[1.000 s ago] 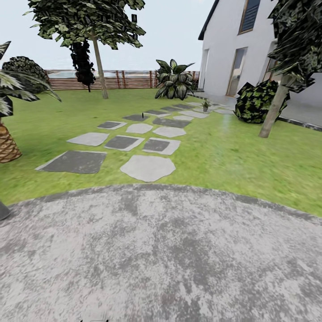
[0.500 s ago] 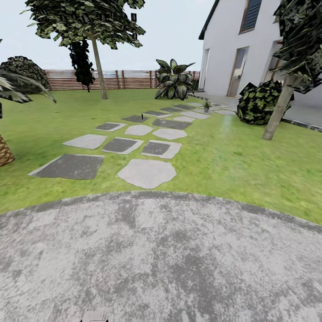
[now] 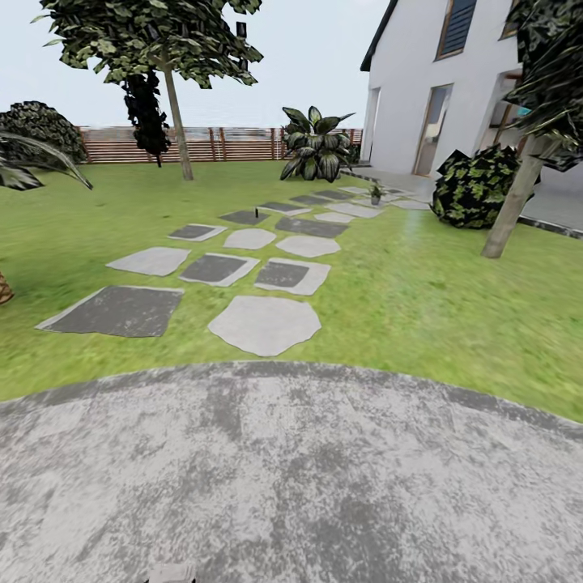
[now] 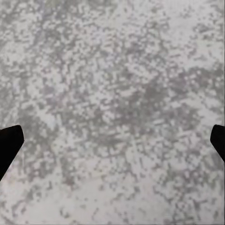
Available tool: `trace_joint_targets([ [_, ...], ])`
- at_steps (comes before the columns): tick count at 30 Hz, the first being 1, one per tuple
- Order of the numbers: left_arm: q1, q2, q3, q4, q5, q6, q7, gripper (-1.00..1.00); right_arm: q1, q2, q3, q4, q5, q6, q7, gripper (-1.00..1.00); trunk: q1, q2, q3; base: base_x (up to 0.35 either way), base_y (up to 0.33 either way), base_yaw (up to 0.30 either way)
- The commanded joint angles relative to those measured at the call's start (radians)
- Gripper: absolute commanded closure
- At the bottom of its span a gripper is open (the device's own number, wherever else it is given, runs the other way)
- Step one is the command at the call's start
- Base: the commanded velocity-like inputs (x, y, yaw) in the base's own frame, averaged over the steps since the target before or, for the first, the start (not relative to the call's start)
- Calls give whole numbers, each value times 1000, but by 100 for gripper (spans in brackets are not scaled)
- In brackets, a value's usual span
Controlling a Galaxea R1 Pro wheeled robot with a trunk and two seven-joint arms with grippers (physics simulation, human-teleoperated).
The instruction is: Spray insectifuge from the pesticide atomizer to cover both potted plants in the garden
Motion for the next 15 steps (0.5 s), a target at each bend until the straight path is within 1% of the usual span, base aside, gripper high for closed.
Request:
trace_joint_targets([
  [1,0,0,1,1,-1,-3,0,-100,0,0,1,1,1,-3,-1,-100,0,0,-1,337,0,0],
  [15,-1,7,1,1,-1,-3,0,-100,0,1,2,2,2,-3,0,-100,0,0,-1,337,0,0],
])
